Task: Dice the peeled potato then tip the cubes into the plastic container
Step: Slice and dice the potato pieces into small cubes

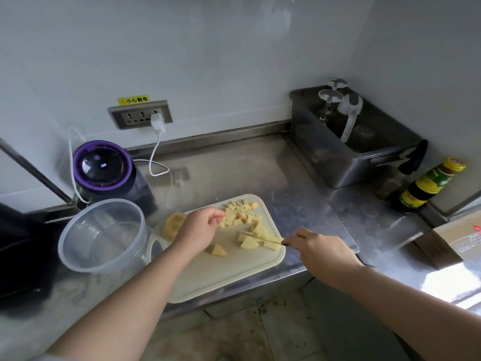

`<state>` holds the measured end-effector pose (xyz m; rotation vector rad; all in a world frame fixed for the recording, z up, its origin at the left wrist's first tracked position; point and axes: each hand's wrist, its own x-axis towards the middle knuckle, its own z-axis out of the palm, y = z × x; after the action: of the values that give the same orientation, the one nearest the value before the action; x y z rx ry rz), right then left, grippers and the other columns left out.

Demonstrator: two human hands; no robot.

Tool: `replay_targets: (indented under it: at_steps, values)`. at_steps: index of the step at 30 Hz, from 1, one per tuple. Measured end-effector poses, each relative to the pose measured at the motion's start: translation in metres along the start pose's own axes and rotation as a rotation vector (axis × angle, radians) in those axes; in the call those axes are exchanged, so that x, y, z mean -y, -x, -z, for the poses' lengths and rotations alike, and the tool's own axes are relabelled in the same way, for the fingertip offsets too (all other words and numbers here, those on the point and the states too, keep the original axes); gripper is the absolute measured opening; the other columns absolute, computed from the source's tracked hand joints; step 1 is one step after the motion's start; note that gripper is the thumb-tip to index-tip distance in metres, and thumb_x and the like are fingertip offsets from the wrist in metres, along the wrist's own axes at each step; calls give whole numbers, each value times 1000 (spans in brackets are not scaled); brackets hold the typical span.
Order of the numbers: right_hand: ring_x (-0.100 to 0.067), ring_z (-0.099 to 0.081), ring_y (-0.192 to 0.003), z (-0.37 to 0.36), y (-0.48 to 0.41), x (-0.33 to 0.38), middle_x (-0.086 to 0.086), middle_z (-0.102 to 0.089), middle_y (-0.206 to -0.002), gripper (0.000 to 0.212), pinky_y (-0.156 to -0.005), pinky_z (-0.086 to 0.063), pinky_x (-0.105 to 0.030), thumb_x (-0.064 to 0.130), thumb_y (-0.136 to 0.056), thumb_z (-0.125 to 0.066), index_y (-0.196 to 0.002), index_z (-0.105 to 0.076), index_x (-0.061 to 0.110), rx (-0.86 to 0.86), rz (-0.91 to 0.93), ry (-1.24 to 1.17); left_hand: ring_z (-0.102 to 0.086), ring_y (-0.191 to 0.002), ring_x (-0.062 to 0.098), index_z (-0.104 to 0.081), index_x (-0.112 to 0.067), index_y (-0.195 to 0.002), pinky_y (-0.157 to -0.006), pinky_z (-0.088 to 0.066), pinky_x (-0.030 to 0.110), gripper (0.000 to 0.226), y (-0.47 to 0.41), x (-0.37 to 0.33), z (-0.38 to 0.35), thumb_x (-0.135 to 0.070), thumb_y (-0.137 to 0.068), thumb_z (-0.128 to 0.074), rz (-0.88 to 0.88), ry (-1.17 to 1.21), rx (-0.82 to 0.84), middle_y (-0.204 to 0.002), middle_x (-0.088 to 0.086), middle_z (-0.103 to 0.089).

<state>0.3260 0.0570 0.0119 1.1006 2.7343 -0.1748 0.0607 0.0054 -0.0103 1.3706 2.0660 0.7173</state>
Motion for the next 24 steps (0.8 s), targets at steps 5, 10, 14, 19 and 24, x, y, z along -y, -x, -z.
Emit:
replay_targets:
  at_steps: [5, 10, 14, 19, 24]
  values:
    - [-13, -56, -75, 2, -12, 22, 5, -58, -95, 23, -54, -39, -15, 13, -101, -40, -101, -50, 34, 103, -91, -207, -61, -102, 14, -63, -13, -117, -86, -46, 23, 24, 22, 38, -1, -13, -94, -57, 162, -63, 56, -114, 0, -65]
    - [-23, -66, -87, 0, -23, 54, -6, -64, -110, 32, -75, -58, -38, 16, -103, -38, -135, -36, 21, 185, -129, -226, -62, -99, 17, -66, -12, -106, -89, -49, 30, 23, 29, 46, -24, -26, -88, -67, 241, -71, 92, -106, 0, -68]
    - [-26, -65, -84, -1, -21, 75, -8, -62, -107, 37, -77, -58, -41, 10, -100, -40, -134, -31, 22, 231, -109, -204, -61, -97, 18, -67, -12, -101, -86, -47, 29, 19, 29, 44, -37, -27, -89, -65, 257, -56, -1, -104, 2, -68]
    - [-24, -63, -78, -6, -13, 84, -7, -62, -102, 41, -74, -58, -40, 4, -97, -41, -132, -31, 21, 237, -83, -165, -61, -101, 20, -68, -12, -104, -89, -46, 31, 18, 31, 46, -42, -24, -91, -62, 264, -32, -64, -105, 4, -68]
    - [-22, -65, -78, -10, -11, 86, -5, -63, -98, 44, -73, -59, -39, 2, -95, -45, -132, -32, 22, 253, -82, -170, -62, -101, 20, -68, -13, -105, -89, -47, 31, 19, 31, 46, -42, -24, -91, -62, 266, -39, -70, -104, 3, -70]
